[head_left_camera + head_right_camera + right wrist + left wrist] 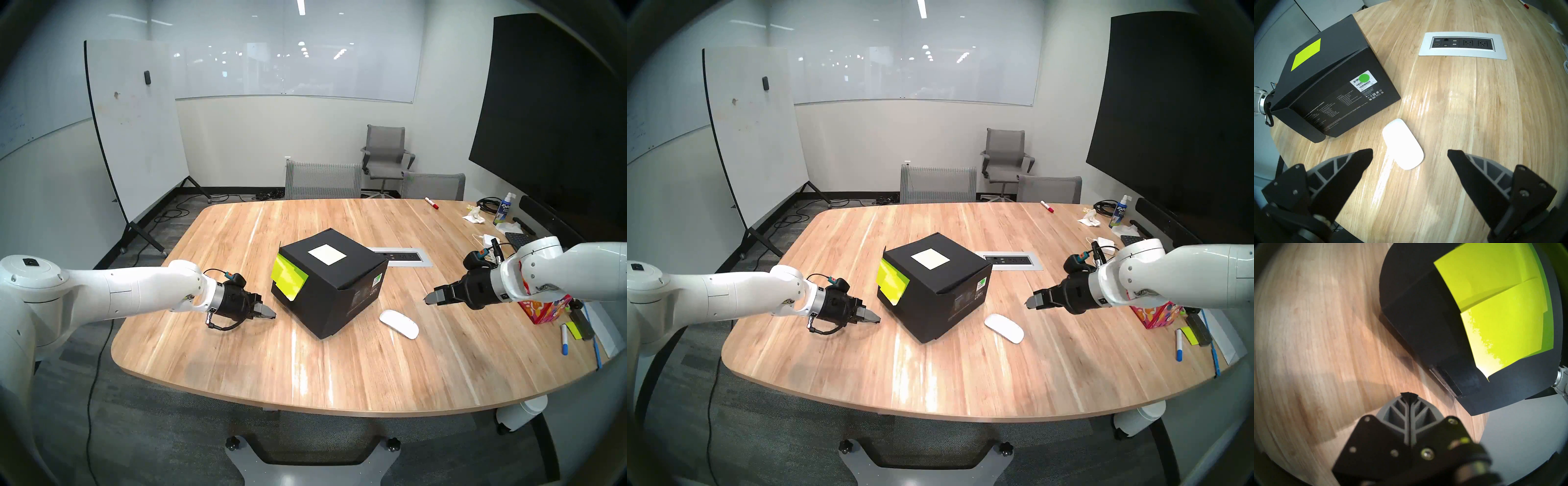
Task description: Open the box and place the mouse inside
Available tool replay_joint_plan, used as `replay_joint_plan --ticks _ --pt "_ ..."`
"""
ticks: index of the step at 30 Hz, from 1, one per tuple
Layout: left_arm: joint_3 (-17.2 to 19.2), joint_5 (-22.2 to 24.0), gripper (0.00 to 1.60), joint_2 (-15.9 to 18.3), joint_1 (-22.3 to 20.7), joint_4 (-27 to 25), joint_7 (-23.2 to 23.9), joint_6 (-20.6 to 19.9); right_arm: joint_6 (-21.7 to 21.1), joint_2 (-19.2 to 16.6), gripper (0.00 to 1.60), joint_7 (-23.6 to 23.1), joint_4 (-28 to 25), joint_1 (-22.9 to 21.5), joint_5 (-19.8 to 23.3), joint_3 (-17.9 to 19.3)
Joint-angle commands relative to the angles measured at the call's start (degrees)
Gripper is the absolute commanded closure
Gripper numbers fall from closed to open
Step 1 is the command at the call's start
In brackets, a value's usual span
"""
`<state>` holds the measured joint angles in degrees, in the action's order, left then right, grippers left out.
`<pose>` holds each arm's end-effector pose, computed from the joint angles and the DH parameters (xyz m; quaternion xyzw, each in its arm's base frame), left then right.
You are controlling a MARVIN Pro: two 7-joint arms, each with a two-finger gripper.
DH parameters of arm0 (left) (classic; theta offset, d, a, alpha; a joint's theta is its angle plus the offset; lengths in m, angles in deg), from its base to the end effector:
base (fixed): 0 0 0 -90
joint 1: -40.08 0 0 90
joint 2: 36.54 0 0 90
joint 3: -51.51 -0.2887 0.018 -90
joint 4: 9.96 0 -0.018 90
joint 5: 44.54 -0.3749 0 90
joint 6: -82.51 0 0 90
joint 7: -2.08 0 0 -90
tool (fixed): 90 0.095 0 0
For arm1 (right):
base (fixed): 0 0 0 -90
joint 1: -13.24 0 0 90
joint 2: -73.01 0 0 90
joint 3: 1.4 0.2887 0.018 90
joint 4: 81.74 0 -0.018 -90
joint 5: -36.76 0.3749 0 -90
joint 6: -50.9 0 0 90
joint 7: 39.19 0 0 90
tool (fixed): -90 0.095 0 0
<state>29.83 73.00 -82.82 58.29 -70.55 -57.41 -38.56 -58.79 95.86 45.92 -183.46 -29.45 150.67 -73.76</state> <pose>0.5251 0.0409 -0.3538 0.8966 -0.0521 0.1625 0.4087 0.4452 -0.1311 -0.2118 -0.9371 -0.0974 -0.2901 0.1677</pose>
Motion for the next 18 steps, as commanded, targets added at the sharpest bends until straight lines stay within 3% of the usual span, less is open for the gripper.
replay_joint_plan --ticks 1,7,18 --pt "1.27 0.85 1.6 0.42 -0.8 -2.21 -0.95 1.84 0.04 0.06 0.0 0.12 -0.13 -0.79 -0.12 0.42" --pt "1.54 0.73 1.6 0.29 -0.09 -4.47 -3.28 5.37 0.04 0.07 0.0 0.12 -0.13 -0.79 -0.12 0.42" --pt "1.82 1.24 1.6 -0.04 0.41 -6.45 -6.03 8.11 0.04 0.06 0.0 0.13 -0.14 -0.79 -0.12 0.42"
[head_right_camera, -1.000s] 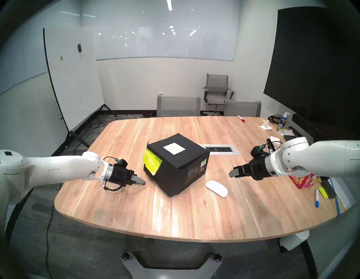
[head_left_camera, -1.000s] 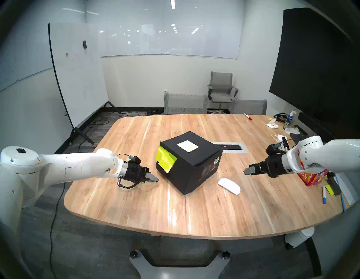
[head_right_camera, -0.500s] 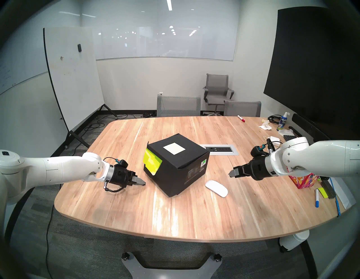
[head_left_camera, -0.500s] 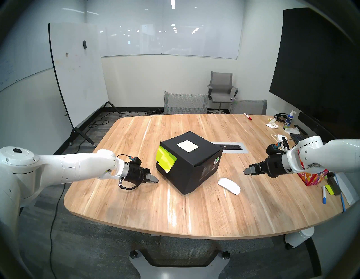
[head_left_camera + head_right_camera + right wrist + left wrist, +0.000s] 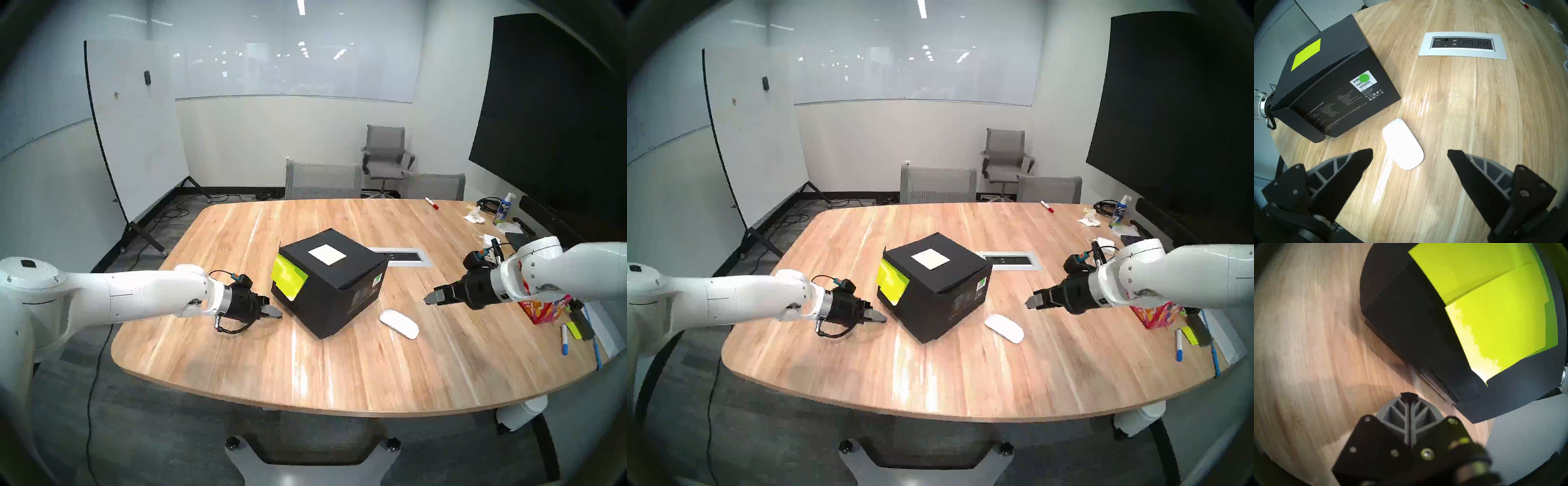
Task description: Open the box and place the mouse inside
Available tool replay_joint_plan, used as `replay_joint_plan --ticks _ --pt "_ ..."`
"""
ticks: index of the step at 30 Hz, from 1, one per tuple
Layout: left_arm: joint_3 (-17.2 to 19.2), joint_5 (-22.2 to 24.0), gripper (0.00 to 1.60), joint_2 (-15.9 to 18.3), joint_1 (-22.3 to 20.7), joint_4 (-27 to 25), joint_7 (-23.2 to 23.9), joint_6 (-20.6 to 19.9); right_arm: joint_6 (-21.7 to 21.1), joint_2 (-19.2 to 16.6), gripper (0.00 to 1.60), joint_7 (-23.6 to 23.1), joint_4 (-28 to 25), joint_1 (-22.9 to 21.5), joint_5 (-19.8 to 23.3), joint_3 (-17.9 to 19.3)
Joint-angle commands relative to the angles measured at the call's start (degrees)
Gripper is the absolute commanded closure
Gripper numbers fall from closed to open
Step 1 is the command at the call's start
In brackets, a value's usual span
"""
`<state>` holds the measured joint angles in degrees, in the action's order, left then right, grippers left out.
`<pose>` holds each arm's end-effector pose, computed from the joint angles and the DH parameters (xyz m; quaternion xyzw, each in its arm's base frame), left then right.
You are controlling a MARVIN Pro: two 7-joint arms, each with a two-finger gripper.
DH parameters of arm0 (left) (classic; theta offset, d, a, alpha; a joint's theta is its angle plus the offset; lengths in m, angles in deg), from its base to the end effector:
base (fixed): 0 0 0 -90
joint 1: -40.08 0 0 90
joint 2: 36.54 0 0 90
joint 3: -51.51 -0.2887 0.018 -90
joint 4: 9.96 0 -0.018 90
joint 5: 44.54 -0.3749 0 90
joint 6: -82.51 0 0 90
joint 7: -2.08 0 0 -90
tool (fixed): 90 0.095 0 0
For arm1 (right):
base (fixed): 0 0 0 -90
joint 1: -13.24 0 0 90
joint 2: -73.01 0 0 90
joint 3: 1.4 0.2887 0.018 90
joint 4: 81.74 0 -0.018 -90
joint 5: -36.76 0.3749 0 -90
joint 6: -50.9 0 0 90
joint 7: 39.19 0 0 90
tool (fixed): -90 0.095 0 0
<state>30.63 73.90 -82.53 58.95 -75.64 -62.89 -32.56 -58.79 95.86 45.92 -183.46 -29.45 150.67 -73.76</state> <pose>0.5170 0.0125 -0.3571 0.8938 -0.0589 0.1942 0.3999 0.4452 -0.1311 -0.2118 -0.9371 -0.0974 -0.2901 0.1677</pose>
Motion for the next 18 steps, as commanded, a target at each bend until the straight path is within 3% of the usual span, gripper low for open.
replay_joint_plan --ticks 1,18 --pt "1.03 0.41 1.6 -0.35 -0.21 -1.45 -0.71 2.26 0.04 0.06 0.0 0.13 -0.14 -0.8 -0.12 0.42" --pt "0.85 0.38 1.6 -0.97 0.61 -0.04 -0.38 4.13 0.04 0.05 0.0 0.14 -0.14 -0.8 -0.12 0.42"
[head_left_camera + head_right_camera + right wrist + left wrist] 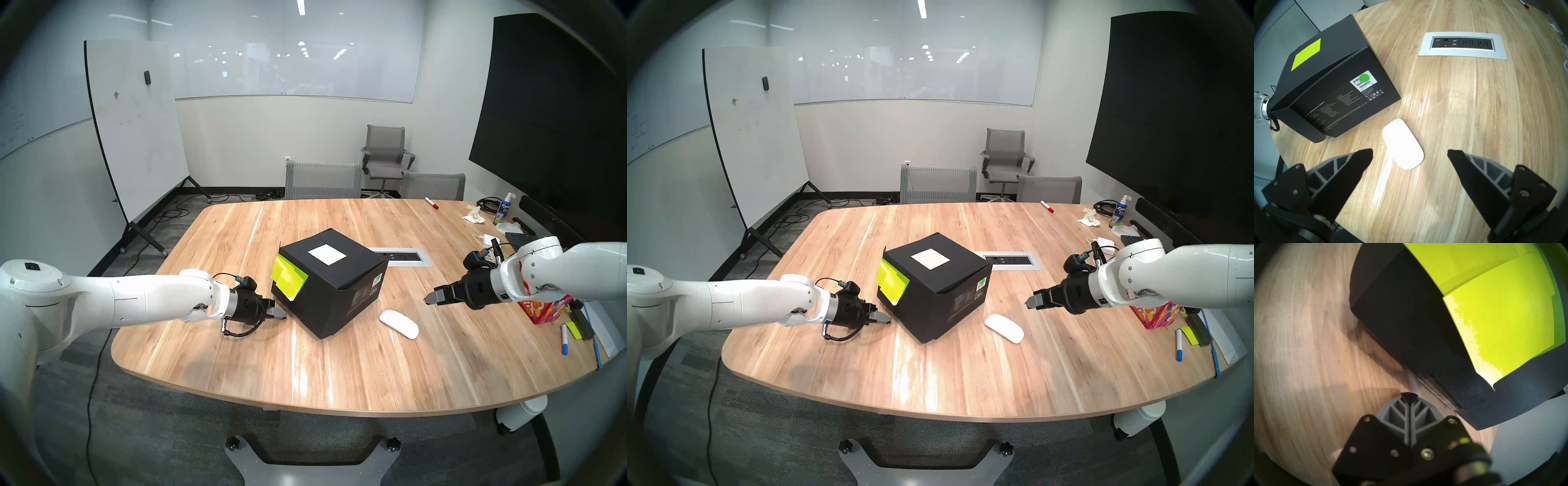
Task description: Open the box and place the mouse inside
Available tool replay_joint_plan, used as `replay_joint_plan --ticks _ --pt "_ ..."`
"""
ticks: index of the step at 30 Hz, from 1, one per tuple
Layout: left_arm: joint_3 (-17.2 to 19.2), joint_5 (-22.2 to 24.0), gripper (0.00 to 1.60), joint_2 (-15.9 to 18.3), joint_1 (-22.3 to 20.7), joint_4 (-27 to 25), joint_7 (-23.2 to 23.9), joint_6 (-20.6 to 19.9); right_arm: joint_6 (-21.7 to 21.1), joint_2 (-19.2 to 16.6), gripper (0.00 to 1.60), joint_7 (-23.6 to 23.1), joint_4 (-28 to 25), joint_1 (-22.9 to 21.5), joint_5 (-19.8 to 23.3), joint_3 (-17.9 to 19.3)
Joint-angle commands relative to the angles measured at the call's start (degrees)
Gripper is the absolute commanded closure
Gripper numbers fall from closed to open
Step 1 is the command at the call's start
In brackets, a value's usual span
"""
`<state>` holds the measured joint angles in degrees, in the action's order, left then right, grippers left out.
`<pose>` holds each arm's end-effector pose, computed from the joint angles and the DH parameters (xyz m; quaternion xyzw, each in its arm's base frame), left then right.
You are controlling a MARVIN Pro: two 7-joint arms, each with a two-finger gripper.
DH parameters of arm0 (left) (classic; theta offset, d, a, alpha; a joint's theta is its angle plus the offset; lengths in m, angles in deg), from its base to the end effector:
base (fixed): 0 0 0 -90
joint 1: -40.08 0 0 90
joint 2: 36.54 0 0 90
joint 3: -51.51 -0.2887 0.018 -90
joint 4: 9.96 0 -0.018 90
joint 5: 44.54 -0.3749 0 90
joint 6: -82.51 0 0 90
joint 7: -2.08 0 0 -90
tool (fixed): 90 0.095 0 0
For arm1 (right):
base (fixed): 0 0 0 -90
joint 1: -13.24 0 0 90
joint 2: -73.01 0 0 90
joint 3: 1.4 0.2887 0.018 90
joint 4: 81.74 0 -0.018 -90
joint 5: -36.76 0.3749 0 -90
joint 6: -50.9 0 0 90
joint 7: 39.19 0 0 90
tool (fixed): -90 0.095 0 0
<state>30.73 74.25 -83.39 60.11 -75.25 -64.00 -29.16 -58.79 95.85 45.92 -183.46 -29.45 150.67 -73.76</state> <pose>0.5170 0.0073 -0.3660 0.8919 -0.0547 0.2144 0.3944 0.4452 -0.1312 -0.2118 -0.9371 -0.0973 -0.2901 0.1678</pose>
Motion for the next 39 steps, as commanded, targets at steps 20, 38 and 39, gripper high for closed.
replay_joint_plan --ticks 20,38,39 --pt "0.7 0.39 1.6 1.16 -0.32 -2.32 1.33 2.54 0.03 0.06 0.0 0.14 -0.14 -0.81 -0.12 0.42" --pt "0.28 -0.65 1.6 1.06 0.12 -2.6 0.98 5.24 0.03 0.06 0.0 0.14 -0.14 -0.81 -0.12 0.42" --pt "0.28 -0.65 1.6 1.06 0.12 -2.6 0.98 5.24 0.03 0.06 0.0 0.14 -0.14 -0.81 -0.12 0.42"
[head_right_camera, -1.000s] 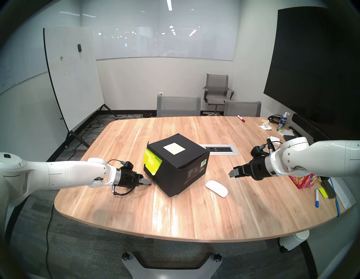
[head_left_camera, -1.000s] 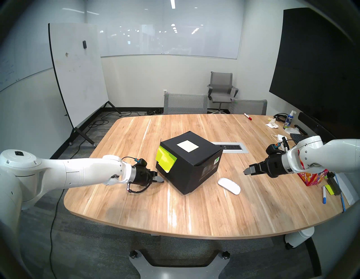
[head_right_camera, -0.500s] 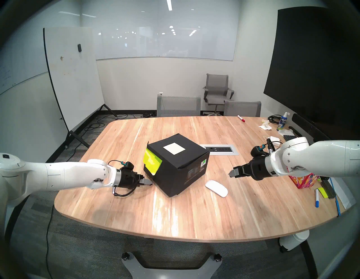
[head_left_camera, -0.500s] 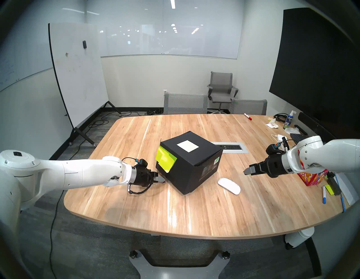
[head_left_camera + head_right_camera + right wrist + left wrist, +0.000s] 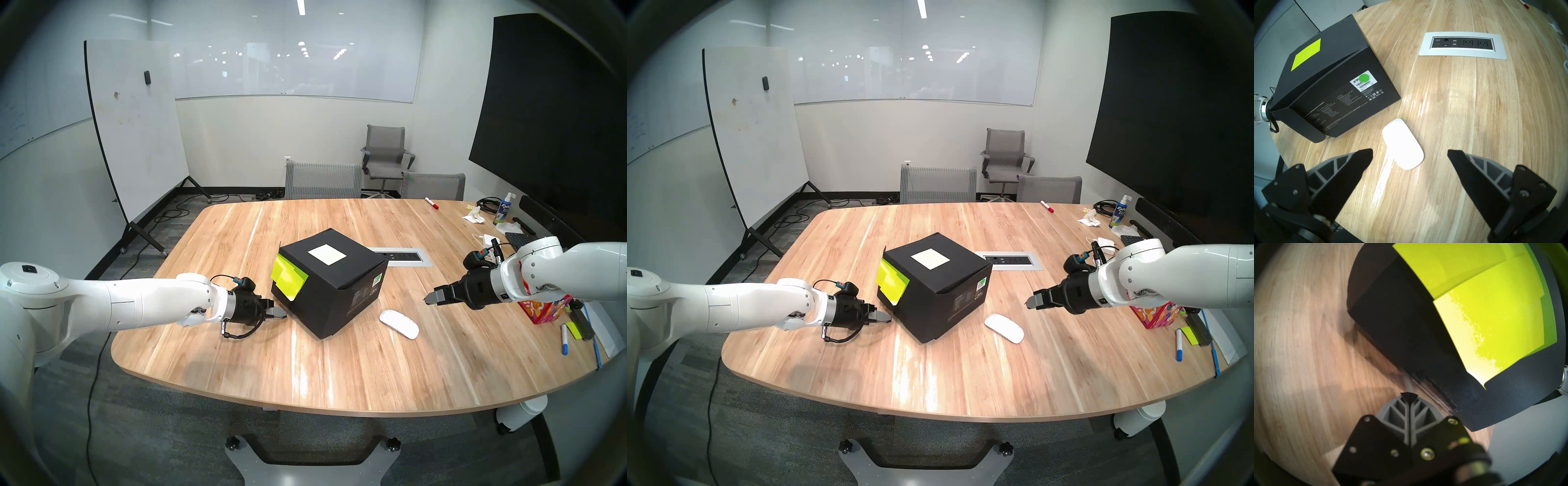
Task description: Open the box and place the mouse inside
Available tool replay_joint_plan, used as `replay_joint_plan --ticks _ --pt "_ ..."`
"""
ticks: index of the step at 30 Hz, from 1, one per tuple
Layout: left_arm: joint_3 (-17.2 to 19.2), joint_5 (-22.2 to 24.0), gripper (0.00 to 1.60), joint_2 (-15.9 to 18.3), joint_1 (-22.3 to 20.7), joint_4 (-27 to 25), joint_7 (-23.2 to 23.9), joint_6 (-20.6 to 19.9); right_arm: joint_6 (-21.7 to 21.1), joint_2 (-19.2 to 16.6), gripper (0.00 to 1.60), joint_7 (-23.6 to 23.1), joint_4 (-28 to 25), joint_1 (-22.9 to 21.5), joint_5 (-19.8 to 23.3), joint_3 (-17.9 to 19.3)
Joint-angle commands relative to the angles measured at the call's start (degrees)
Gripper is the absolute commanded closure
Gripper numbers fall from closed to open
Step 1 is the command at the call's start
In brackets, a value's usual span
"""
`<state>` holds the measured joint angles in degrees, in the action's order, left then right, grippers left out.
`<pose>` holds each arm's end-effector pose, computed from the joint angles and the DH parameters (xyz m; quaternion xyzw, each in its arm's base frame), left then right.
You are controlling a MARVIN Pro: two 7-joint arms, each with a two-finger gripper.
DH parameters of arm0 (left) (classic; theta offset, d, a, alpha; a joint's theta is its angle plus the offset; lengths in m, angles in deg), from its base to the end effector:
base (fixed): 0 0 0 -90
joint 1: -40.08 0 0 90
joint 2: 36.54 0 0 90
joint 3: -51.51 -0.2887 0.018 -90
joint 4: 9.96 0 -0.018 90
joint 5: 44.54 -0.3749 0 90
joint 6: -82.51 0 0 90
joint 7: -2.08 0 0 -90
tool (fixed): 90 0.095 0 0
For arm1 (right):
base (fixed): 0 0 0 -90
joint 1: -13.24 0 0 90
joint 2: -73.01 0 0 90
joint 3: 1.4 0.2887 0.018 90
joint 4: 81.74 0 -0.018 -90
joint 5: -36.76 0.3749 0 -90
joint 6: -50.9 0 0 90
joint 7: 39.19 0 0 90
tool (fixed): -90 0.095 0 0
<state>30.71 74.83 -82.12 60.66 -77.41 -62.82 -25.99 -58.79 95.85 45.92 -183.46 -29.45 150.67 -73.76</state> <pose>0.5091 0.0046 -0.3663 0.8799 -0.0514 0.2306 0.4122 0.4452 -0.1312 -0.2118 -0.9371 -0.0973 -0.2901 0.1678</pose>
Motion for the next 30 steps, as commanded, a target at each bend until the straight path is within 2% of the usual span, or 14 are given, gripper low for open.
replay_joint_plan --ticks 1,14,22,23,28,30 --pt "0.2 -1.38 1.6 -0.21 -0.4 -0.39 -0.1 2.15 0.03 0.06 0.0 0.14 -0.14 -0.81 -0.12 0.42" --pt "-0.59 -5.82 1.6 1.17 -0.65 -1.76 -0.09 5.51 0.04 0.06 0.0 0.13 -0.14 -0.8 -0.12 0.43" --pt "-0.69 -9.37 1.6 1.86 0.11 -3.82 -0.32 11.41 0.04 0.06 0.0 0.13 -0.14 -0.8 -0.12 0.43" --pt "-0.97 -10.99 1.6 2.19 0.2 -4.67 -0.44 13.39 0.04 0.07 0.0 0.13 -0.13 -0.79 -0.12 0.43" --pt "-1.48 -13.48 1.6 2.77 -0.11 -6.33 -1.46 15.65 0.04 0.07 0.0 0.13 -0.13 -0.79 -0.12 0.43" --pt "-1.75 -14.26 1.6 2.88 -0.59 -7.05 -2.3 15.36 0.04 0.06 0.0 0.13 -0.14 -0.8 -0.12 0.43"
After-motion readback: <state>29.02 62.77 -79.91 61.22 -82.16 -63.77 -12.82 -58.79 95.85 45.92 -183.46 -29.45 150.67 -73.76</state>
